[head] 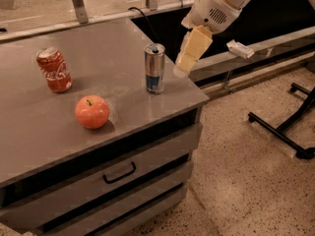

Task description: Move redbull can near coke can

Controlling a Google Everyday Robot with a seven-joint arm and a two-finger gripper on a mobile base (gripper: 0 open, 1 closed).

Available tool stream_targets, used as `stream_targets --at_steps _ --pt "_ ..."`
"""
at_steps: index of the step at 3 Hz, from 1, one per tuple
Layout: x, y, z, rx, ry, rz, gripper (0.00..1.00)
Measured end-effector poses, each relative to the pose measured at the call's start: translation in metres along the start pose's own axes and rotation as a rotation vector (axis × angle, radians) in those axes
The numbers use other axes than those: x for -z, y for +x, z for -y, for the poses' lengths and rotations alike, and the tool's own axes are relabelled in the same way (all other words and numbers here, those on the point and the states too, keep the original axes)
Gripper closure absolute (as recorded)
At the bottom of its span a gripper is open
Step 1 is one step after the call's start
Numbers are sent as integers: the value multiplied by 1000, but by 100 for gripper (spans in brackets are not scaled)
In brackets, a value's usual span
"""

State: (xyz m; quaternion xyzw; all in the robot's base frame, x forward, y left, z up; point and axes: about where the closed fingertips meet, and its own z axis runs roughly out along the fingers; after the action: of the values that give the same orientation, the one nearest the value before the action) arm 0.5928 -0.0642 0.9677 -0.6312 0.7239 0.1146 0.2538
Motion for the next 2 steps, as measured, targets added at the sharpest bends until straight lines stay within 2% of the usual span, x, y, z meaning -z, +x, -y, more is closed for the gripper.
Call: stream_targets --at_steps 1,2 --pt "0 0 0 0 0 0 0" --pt "-4 -3 1 -13 -16 64 0"
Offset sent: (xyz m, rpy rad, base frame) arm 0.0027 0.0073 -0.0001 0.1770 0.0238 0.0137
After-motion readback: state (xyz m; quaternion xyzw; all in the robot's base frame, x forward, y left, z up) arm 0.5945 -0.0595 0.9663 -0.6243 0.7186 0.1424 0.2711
